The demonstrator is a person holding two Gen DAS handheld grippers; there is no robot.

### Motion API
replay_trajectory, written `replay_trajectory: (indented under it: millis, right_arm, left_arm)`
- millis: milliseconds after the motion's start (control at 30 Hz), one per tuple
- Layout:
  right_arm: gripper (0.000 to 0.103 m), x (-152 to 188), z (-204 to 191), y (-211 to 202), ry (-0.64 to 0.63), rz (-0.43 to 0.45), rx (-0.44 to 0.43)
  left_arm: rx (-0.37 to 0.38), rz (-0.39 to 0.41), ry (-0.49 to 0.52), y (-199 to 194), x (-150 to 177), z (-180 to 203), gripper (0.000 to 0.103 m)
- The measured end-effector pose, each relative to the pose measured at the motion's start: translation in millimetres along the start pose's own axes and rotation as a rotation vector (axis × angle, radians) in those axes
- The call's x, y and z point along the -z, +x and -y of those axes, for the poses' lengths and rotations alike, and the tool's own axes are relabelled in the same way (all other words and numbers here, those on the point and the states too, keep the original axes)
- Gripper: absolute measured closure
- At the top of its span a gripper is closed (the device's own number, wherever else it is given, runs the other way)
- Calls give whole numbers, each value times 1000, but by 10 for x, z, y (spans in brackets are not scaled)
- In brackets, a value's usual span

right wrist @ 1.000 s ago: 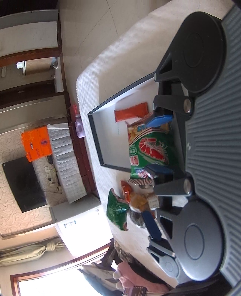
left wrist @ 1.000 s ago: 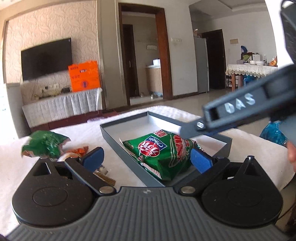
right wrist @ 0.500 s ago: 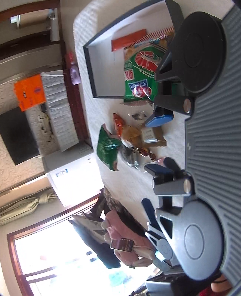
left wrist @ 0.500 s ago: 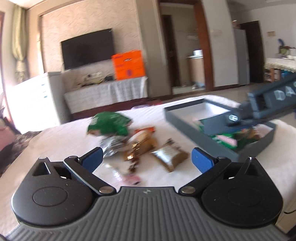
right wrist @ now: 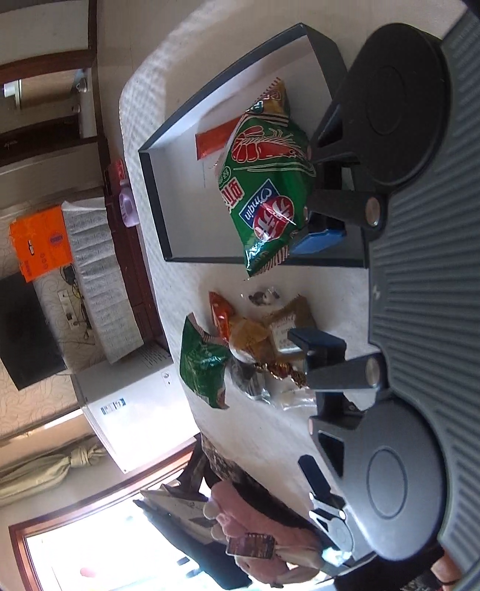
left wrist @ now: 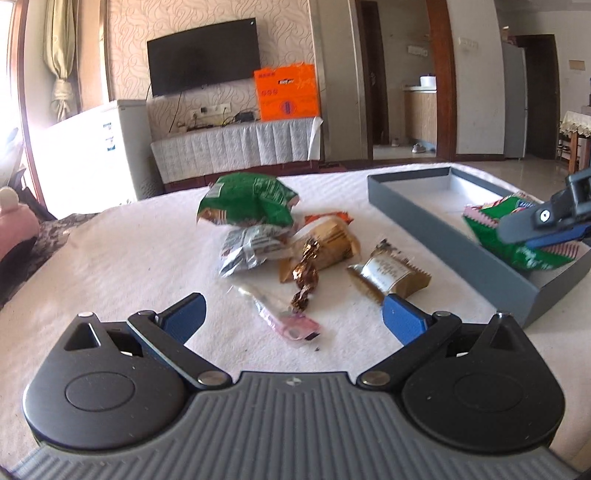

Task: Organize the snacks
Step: 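Withdraw both grippers from the box back toward the snack pile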

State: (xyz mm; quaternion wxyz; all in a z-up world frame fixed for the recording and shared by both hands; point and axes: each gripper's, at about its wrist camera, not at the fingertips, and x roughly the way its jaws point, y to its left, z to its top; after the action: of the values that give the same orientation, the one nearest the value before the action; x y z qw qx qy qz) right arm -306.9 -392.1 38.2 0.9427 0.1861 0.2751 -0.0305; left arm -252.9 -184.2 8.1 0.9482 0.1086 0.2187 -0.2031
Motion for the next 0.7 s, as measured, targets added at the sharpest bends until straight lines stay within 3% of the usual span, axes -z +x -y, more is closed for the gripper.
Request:
replay_trajectory:
  millis: [167, 500, 700]
  right_arm:
    - [56, -46, 89, 80, 11, -7, 20]
    - [55, -41, -379, 15, -196, 33, -117]
    - [57, -39, -760, 446, -423, -98, -42]
  left_arm:
    - [6, -16, 3, 65, 5, 14, 0]
    - [-15, -52, 40, 178, 13, 127, 0]
    - [-31, -88, 14, 225, 31, 66, 0]
